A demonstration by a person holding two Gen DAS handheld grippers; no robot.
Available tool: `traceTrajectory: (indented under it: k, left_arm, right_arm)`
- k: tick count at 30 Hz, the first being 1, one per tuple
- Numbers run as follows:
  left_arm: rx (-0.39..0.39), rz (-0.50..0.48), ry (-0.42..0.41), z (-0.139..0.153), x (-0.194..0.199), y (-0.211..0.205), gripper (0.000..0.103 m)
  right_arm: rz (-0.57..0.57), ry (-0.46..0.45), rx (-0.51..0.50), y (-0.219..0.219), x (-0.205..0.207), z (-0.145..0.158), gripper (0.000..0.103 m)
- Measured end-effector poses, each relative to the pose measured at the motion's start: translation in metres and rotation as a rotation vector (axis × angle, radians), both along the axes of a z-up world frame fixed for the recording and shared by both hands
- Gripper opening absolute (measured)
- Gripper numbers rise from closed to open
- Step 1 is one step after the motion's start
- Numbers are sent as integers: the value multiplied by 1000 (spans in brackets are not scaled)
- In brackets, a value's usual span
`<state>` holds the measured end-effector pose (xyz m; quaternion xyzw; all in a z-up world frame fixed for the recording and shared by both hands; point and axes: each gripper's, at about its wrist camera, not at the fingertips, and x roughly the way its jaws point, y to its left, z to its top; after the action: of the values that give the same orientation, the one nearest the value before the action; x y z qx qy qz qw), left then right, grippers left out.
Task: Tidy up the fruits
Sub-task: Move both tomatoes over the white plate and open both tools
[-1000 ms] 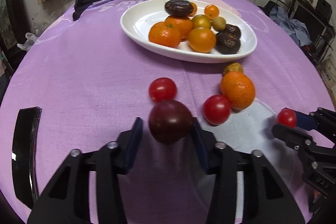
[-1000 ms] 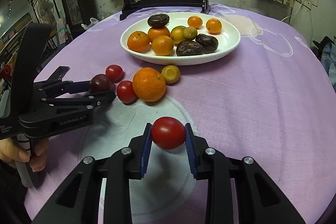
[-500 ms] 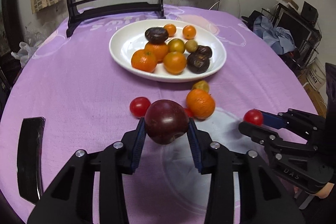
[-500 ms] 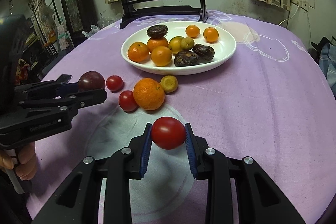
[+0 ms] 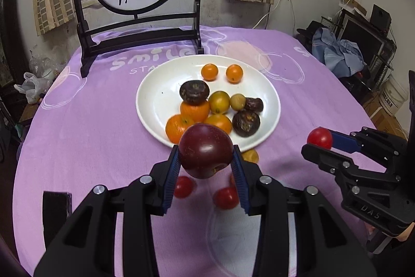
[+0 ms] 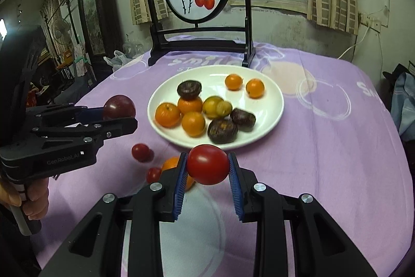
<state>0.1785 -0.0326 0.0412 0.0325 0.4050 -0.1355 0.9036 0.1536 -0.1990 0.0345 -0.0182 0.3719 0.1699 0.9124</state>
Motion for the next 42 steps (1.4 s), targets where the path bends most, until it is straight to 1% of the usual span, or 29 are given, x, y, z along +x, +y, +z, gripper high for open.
traceTrajectory:
  k: [5, 12, 15, 19, 20, 21, 22, 23, 24, 25, 26, 29, 32, 36, 39, 42]
  left_arm:
    - [4, 29, 27, -8, 35, 1, 39]
    - [-46, 118, 98, -27, 90, 16, 39]
    - [-42, 156, 104, -29, 108, 22, 39]
    - [-24, 171, 120, -36, 129, 20, 39]
    - [-17, 172, 123, -39, 133, 19, 39]
    - [-10, 172, 133, -42, 136, 18, 40]
    - [-3, 176, 144, -45, 139, 17, 41]
    - [5, 182, 143, -46, 140, 16, 46]
    - [11, 189, 137, -45, 139, 16, 57]
    - [8, 192, 129, -43, 138, 17, 62]
    - [0, 188, 121, -41, 136, 17, 65]
    - [11, 180, 98, -33, 126, 16, 66]
    - [21, 180, 83, -27, 112, 16, 71]
    - [5, 170, 72, -22, 86, 16, 77]
    - [3, 173, 65, -23, 63, 16, 83]
    - [-24, 176, 75, -29, 41, 20, 84]
  right_arm:
    - [1, 4, -12, 6, 34, -3, 31]
    - [-31, 22, -17, 12, 95, -17, 31]
    - [-56, 42, -11, 11, 117, -25, 32]
    - [-87, 67, -4, 8, 137, -37, 32]
    - [-95, 77, 9, 6, 142, -41, 33]
    - [-99, 79, 21, 5, 145, -42, 40]
    - [-105, 80, 23, 5, 146, -43, 44]
    - [-113, 76, 25, 4, 146, -43, 50]
    - [-117, 71, 30, 3, 145, -42, 51]
    - [-114, 67, 30, 2, 143, -41, 51]
    - [-113, 66, 26, 2, 141, -40, 51]
    - [-112, 54, 21, -2, 131, -35, 51]
    - [-107, 53, 26, -4, 118, -31, 53]
    - [-92, 57, 17, -5, 98, -29, 53]
    - [-80, 63, 17, -5, 79, -28, 53]
    - [-63, 66, 4, -4, 60, -29, 53]
